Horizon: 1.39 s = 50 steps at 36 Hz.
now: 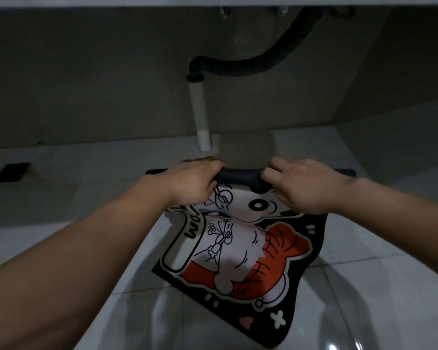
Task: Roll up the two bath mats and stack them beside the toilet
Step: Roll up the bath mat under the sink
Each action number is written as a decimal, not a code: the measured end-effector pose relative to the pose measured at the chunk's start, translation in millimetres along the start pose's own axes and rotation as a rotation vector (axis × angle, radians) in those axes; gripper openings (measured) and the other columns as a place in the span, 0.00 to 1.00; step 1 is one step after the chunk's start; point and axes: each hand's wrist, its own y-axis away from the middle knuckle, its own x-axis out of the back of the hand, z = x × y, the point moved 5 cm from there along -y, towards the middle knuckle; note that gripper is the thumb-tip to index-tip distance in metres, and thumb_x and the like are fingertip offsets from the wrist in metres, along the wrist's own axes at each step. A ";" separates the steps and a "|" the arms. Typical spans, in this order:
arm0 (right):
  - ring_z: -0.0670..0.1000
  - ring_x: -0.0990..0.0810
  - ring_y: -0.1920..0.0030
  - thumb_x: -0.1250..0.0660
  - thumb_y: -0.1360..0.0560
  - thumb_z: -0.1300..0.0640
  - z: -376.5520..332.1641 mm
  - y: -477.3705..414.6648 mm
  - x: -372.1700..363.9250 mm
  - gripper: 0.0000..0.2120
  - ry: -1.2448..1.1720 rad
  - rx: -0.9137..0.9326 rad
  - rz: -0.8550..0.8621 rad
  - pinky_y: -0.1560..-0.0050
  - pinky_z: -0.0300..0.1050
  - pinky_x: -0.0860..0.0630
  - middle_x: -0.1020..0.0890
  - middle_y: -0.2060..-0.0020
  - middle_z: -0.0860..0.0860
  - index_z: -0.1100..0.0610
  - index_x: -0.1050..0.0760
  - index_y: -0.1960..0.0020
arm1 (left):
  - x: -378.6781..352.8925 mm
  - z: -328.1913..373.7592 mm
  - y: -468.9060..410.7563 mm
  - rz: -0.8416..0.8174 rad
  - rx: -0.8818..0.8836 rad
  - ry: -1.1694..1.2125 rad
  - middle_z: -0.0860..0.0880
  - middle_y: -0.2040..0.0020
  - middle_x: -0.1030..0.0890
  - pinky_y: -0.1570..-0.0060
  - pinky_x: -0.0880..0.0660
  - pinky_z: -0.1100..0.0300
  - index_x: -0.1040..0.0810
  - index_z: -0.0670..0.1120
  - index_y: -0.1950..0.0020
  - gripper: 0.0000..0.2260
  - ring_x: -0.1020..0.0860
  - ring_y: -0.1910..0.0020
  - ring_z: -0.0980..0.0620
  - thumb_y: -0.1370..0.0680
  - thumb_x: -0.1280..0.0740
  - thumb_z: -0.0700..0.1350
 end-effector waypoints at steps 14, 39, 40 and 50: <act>0.51 0.31 0.64 0.35 0.28 0.61 16.6 -11.8 -5.9 0.11 -0.354 -0.299 -0.087 0.69 0.43 0.39 0.33 0.64 0.48 0.53 0.38 0.55 | 1.3 7.7 -7.9 0.054 0.068 -0.132 0.48 0.60 0.26 0.62 0.32 0.57 0.29 0.47 0.46 0.10 0.27 0.61 0.49 0.25 0.38 0.37; 0.54 0.24 0.59 0.31 0.30 0.54 3.4 -37.5 -3.6 0.14 -0.419 -0.256 -0.249 0.62 0.45 0.30 0.23 0.58 0.52 0.52 0.31 0.47 | -1.1 24.3 -2.0 0.356 -0.025 -0.352 0.47 0.49 0.20 0.61 0.33 0.54 0.30 0.47 0.46 0.14 0.22 0.51 0.45 0.25 0.34 0.54; 0.55 0.22 0.58 0.32 0.29 0.55 1.8 -37.9 -6.6 0.14 -0.437 -0.253 -0.263 0.62 0.45 0.29 0.22 0.58 0.52 0.52 0.30 0.46 | -0.1 24.2 -2.3 0.372 -0.034 -0.352 0.47 0.50 0.20 0.60 0.32 0.54 0.30 0.47 0.47 0.16 0.21 0.52 0.45 0.26 0.34 0.57; 0.58 0.21 0.56 0.40 0.24 0.45 -17.7 -38.4 -2.8 0.16 0.023 0.008 0.064 0.65 0.46 0.35 0.20 0.54 0.54 0.55 0.34 0.43 | 2.0 14.3 -7.0 -0.018 0.151 -0.131 0.51 0.58 0.23 0.60 0.31 0.58 0.29 0.53 0.47 0.15 0.23 0.56 0.46 0.31 0.31 0.53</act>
